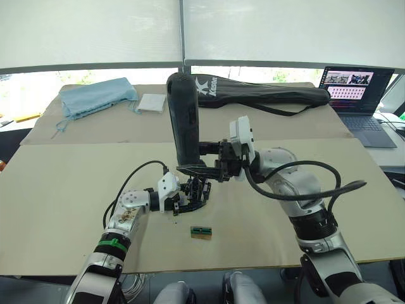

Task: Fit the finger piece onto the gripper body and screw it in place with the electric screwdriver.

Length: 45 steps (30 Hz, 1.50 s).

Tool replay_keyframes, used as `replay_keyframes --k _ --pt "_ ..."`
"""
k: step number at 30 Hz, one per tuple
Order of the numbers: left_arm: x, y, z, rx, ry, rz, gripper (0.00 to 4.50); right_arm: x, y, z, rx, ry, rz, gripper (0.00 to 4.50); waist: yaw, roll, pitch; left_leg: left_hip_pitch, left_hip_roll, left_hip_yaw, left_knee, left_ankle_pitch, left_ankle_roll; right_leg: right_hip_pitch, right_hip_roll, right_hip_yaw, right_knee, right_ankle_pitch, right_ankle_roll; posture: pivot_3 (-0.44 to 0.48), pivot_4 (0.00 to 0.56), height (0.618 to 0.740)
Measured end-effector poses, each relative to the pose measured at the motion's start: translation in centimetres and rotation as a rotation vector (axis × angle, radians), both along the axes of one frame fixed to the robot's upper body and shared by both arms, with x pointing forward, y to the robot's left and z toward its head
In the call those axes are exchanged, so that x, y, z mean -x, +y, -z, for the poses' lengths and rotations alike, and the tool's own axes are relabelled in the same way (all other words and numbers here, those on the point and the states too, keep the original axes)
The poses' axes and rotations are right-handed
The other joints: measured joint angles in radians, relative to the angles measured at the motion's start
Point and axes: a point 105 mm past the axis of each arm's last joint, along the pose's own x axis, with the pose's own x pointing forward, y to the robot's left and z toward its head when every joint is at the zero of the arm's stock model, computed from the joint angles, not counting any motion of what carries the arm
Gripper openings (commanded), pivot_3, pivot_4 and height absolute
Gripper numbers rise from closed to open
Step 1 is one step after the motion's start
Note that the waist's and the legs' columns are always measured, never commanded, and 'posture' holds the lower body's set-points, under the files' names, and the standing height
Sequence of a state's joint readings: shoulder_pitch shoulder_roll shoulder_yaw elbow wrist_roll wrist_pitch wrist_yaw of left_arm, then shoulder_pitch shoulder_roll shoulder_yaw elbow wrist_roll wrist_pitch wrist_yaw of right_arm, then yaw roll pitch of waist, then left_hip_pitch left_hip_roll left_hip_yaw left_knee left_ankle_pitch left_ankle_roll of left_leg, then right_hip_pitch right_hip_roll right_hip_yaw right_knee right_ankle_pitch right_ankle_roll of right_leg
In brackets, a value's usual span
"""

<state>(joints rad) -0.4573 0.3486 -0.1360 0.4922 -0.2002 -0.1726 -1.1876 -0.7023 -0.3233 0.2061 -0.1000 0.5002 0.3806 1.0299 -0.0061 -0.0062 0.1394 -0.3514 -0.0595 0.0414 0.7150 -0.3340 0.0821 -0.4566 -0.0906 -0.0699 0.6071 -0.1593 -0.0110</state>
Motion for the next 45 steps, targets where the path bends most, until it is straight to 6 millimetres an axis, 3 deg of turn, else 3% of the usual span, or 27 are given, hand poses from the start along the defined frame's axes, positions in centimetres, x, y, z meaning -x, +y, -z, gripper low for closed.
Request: replay_keyframes --k 11,18,23,25,28,35,39,45 --pt "-0.2 -0.6 0.1 0.017 -0.005 -0.001 2.44 -0.2 -0.3 -0.9 0.035 0.011 -0.024 1.91 0.008 0.0 0.001 -0.003 0.0 0.0 0.001 -0.001 0.001 -0.001 -0.001 -0.001 -0.001 0.0 0.0 0.0 0.15 0.74" --pt "-0.4 -0.9 0.1 0.014 -0.012 0.0 2.44 0.6 -1.4 -5.3 -0.093 -0.077 -0.07 1.91 0.017 0.0 0.002 -0.003 0.0 0.0 0.001 -0.001 0.002 -0.001 -0.001 -0.001 -0.002 0.0 0.0 0.0 0.15 0.74" --pt "-0.6 -1.0 0.1 0.011 -0.009 -0.004 2.44 1.5 -2.0 -6.2 -0.129 -0.105 -0.114 1.91 0.018 0.0 0.002 -0.003 0.0 0.0 0.001 -0.001 0.002 -0.001 -0.001 -0.001 -0.002 0.0 0.0 0.0 0.15 0.74" --pt "-0.7 -1.1 0.1 0.012 -0.006 -0.014 3.48 1.8 -2.1 -6.3 -0.13 -0.113 -0.121 1.91 0.018 0.0 0.002 -0.003 0.0 0.0 0.001 -0.001 0.002 -0.001 -0.001 -0.001 -0.002 0.0 0.0 0.0 0.15 0.74" --pt "-1.0 -1.0 0.1 0.007 -0.009 -0.043 4.39 2.5 -2.6 -6.8 -0.146 -0.13 -0.141 1.91 0.018 0.0 0.002 -0.003 0.0 0.0 0.0 -0.001 0.002 -0.001 -0.002 -0.001 -0.002 0.0 0.0 0.0 0.15 0.74" --pt "-1.2 -0.7 0.1 0.007 -0.001 -0.067 4.39 4.0 -4.3 -8.3 -0.156 -0.169 -0.146 1.91 0.018 -0.001 0.002 -0.003 0.0 0.0 0.0 -0.002 0.003 -0.001 -0.002 -0.001 -0.003 0.0 0.0 0.0 0.15 0.74" --pt "-0.5 1.9 0.0 0.0 0.013 -0.107 4.39 3.9 -7.8 -8.5 -0.126 -0.164 -0.03 1.91 0.008 -0.001 0.002 -0.003 0.001 0.0 -0.003 -0.002 0.003 -0.001 -0.001 -0.001 -0.006 0.0 0.0 0.0 0.15 0.74" --pt "3.2 10.0 0.4 -0.078 0.096 -0.133 4.39 3.2 -13.6 -5.0 -0.045 -0.049 0.214 1.91 -0.011 0.0 0.003 -0.002 0.003 0.0 -0.009 -0.002 0.001 -0.002 0.0 -0.001 -0.009 -0.001 -0.002 0.0 0.15 0.74"
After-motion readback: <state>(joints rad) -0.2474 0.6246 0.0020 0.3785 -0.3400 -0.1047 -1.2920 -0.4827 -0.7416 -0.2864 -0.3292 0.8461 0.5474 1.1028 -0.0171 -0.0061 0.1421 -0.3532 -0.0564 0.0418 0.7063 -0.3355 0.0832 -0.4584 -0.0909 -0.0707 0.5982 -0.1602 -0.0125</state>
